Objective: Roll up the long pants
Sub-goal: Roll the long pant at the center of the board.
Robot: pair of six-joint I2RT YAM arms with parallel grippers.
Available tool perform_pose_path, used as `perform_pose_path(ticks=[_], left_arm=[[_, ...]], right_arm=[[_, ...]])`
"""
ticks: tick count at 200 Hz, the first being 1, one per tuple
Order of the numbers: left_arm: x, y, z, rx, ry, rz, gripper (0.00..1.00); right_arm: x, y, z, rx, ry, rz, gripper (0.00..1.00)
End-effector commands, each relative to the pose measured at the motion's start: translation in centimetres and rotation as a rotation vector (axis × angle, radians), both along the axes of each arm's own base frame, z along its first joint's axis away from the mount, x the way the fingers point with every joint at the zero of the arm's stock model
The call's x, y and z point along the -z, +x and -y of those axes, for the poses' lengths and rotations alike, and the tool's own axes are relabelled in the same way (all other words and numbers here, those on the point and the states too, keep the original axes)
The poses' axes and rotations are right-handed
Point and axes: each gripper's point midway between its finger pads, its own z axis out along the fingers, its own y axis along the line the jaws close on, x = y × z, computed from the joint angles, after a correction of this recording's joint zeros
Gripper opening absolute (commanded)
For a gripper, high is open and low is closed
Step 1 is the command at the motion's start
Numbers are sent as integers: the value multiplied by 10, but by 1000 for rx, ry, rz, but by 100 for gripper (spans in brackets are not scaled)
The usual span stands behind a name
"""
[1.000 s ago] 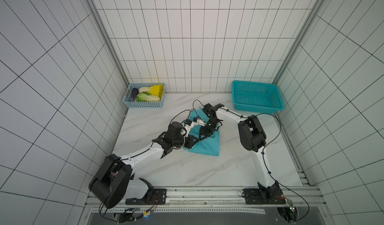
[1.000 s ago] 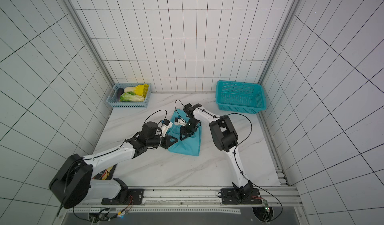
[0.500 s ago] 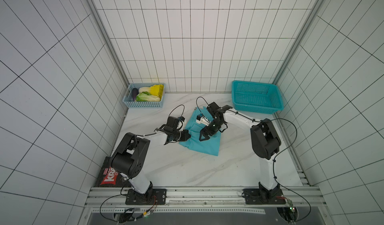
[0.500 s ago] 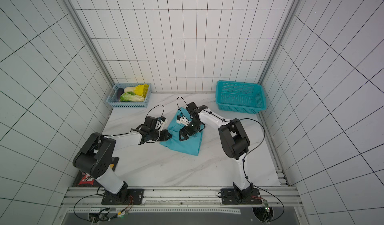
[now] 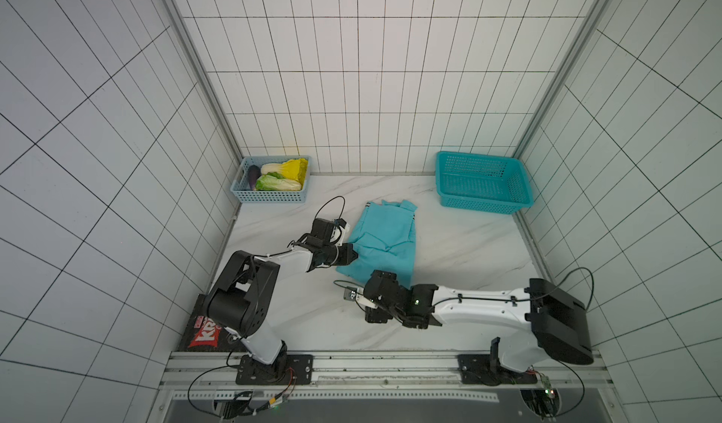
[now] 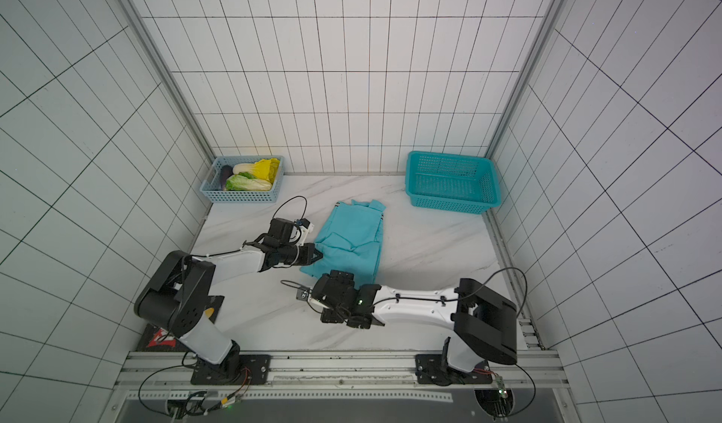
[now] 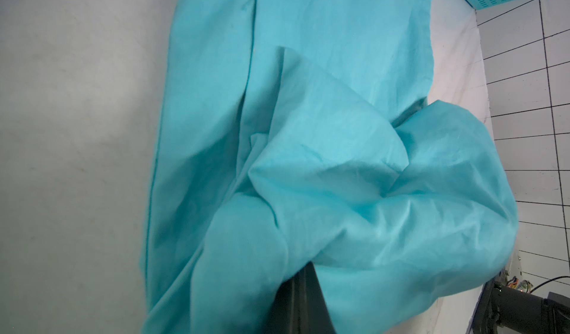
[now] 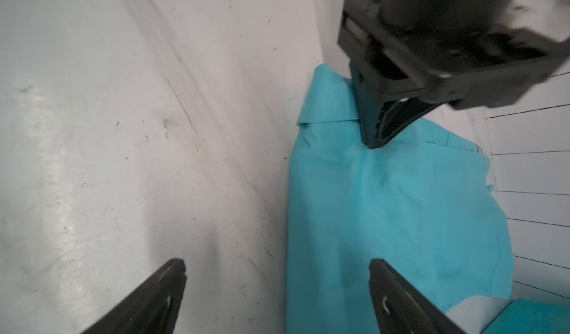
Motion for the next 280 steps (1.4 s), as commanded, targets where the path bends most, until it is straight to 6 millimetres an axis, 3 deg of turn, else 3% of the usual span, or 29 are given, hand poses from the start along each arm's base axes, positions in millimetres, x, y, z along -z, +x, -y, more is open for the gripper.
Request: perform_pose_path(ticks=[1,37,51,62,76,88,106,120,139,161,189,232,246,280], left_arm=[[9,-5,-6,0,12,-25,0],[5,-5,-8,-4,2,-20,0],[5,-5,-8,-6,-1,-19,0],[5,-5,-9,-10,-4,-19,0],[2,-5,-9,-14,-13,-19,0],[-3,-5,-13,-27,-19,-16,0],[-16,-4,-22,-68,-40,-4,0],[-35,-4,-31,-102,-73,27,0],[-70,-8,-45,-147,-115,91,0],[-108,-11,-64,-215,-116,189,5],[-136,-10,-74,-258,-126,273,7],[-124,-2,-58,-153,-144,219,6],[-117,2,-53,-130,-149,188,6],[-115,7,-50,-113,-146,192,6]], right_arm=[[6,23,-5,75,3,135,96],[33,42,-3,113,-84,219,96],[47,50,0,130,-134,221,90],[59,57,4,142,-174,205,71],[68,66,8,163,-205,189,28],[73,70,12,179,-229,146,0],[68,61,11,164,-203,-13,0],[57,29,7,103,-149,-338,0],[8,-8,-5,40,15,-759,0],[-37,-14,-3,54,112,-971,0],[-76,14,-3,87,222,-1260,0],[-88,75,3,79,269,-1641,0],[-77,95,7,114,239,-1701,0],[-47,135,20,192,261,-1625,0]])
